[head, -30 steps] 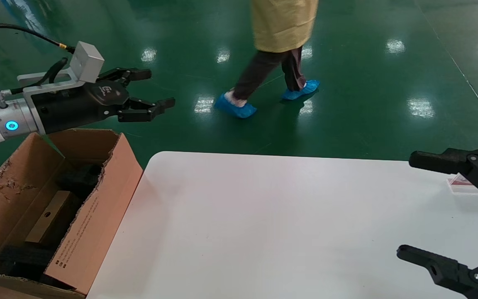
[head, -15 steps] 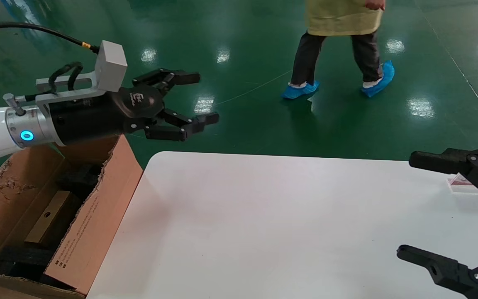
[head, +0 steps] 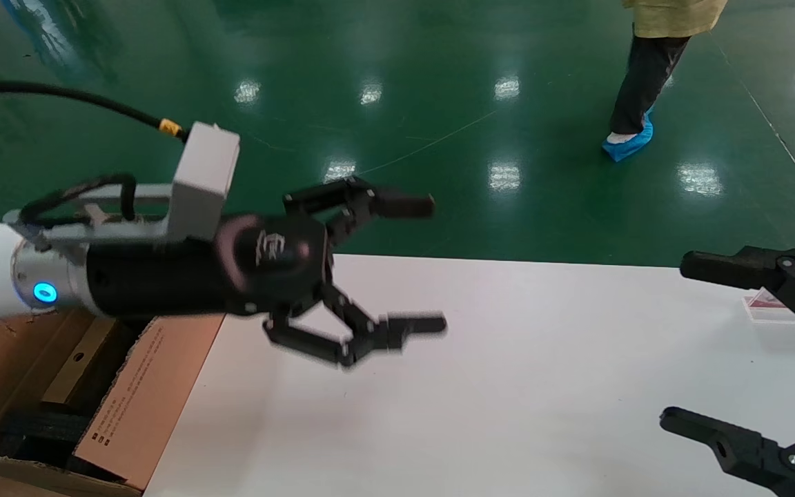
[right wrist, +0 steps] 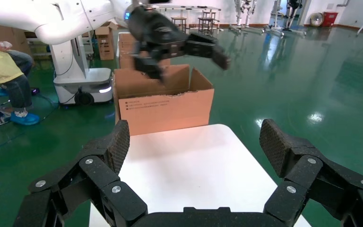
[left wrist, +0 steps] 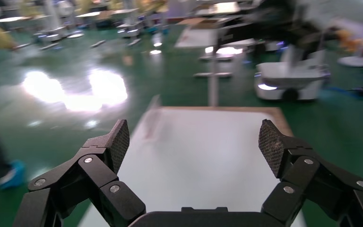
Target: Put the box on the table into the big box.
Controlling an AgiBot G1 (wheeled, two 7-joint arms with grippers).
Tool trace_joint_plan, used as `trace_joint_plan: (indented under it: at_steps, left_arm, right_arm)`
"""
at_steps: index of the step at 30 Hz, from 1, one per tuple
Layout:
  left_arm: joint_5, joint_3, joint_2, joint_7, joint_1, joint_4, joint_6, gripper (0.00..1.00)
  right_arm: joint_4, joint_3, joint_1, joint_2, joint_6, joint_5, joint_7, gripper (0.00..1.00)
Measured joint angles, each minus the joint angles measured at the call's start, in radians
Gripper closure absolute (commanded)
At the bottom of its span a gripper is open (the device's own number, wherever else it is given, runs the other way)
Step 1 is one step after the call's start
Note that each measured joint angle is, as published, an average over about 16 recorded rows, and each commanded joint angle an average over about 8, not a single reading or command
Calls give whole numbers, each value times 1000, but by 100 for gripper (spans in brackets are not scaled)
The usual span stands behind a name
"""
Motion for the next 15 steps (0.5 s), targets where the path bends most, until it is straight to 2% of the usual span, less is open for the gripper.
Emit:
trace_joint_plan:
  at_steps: [7,15]
  left_arm:
    - [-52,-11,-2,-40,52,-108,21,0]
    - [-64,-14,-2,-47,63,-131,26,0]
  right_arm:
    - [0,0,0,0,0,0,0,0]
    - [0,0,0,0,0,0,0,0]
